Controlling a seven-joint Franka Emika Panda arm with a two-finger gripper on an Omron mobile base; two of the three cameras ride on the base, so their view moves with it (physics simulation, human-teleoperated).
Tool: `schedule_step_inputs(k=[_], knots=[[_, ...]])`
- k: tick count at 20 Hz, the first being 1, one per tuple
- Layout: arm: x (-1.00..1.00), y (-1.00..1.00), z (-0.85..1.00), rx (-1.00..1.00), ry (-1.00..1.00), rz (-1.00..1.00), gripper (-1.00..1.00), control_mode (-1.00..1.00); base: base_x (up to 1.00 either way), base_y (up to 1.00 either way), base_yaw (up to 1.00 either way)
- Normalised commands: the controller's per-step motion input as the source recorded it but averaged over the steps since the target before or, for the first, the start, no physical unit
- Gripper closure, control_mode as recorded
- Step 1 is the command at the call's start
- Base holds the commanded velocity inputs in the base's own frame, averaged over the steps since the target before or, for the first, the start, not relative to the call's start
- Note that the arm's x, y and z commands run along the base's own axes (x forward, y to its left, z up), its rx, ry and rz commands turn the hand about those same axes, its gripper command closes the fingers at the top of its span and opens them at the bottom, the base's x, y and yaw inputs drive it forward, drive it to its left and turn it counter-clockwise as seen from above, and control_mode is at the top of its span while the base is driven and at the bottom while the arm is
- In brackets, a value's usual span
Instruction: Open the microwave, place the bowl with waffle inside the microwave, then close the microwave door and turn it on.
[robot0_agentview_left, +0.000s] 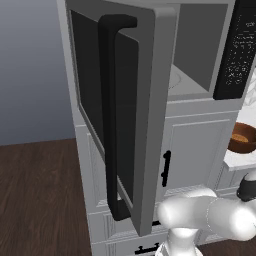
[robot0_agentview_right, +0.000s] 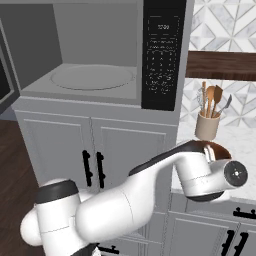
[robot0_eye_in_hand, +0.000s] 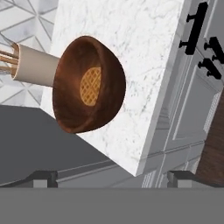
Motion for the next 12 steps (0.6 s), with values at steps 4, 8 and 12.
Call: schedule_step_inputs(k=[4, 8, 12], knots=[[0.26, 0.00, -0.14, 0.00, 0.08, 0.00, -1.00, -1.00, 0.00, 0.00, 0.00], [0.32, 0.00, -0.18, 0.00, 0.07, 0.00, -1.00, -1.00, 0.00, 0.00, 0.00], [0.31, 0.00, -0.18, 0.00, 0.03, 0.00, -1.00, -1.00, 0.00, 0.00, 0.00]])
